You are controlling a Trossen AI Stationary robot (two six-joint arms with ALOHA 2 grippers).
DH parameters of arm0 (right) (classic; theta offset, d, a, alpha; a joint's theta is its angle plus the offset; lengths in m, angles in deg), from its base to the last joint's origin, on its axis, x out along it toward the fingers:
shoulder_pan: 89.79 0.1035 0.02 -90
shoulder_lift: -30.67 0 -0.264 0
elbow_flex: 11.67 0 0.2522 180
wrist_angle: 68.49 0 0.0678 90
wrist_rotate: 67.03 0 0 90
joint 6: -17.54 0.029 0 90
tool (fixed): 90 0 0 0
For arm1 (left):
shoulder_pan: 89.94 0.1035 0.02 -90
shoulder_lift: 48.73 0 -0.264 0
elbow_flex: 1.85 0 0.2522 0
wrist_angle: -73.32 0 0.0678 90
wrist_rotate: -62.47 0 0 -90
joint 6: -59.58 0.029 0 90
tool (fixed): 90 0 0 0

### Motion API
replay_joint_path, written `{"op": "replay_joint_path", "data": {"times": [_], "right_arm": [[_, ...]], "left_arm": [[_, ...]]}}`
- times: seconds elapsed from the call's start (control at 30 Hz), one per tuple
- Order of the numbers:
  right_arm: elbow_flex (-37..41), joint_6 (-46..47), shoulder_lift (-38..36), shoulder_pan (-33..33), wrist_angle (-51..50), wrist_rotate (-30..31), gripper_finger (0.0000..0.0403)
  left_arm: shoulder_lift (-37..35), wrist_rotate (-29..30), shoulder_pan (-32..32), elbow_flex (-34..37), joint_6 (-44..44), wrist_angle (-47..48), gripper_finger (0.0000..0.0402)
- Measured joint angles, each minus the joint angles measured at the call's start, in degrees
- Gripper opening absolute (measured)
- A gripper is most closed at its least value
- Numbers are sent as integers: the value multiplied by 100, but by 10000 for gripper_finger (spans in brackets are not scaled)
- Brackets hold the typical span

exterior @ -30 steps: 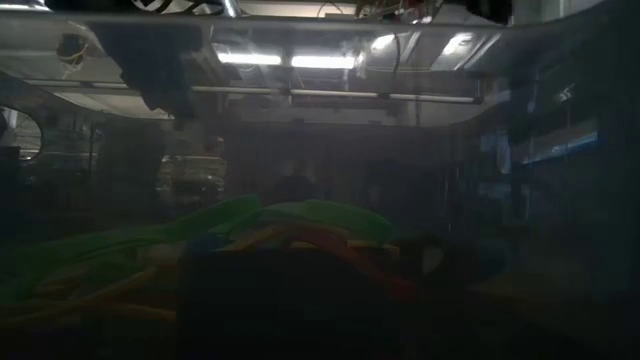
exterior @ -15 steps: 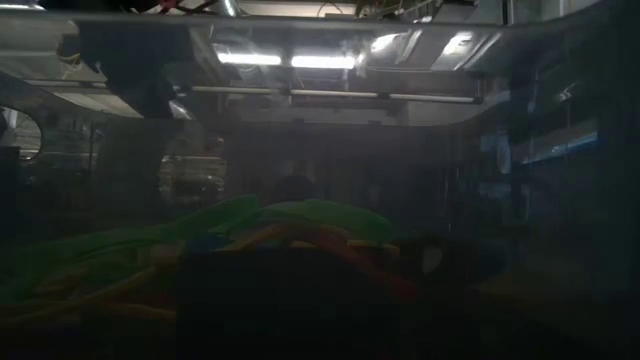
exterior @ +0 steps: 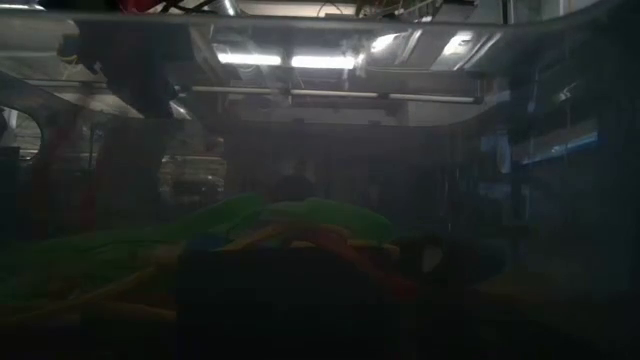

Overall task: Pick and place rubber bands into bin
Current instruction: Put the red rubber band into the black bin

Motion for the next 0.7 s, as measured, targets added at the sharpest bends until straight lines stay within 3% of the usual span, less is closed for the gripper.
{"op": "replay_joint_path", "data": {"times": [0.53,0.7], "right_arm": [[8,761,779,-346,-527,-1183,2],[7,780,795,-452,-567,-1482,31]], "left_arm": [[-2,0,0,0,63,-6,3],[-2,0,0,0,61,-1,3]]}}
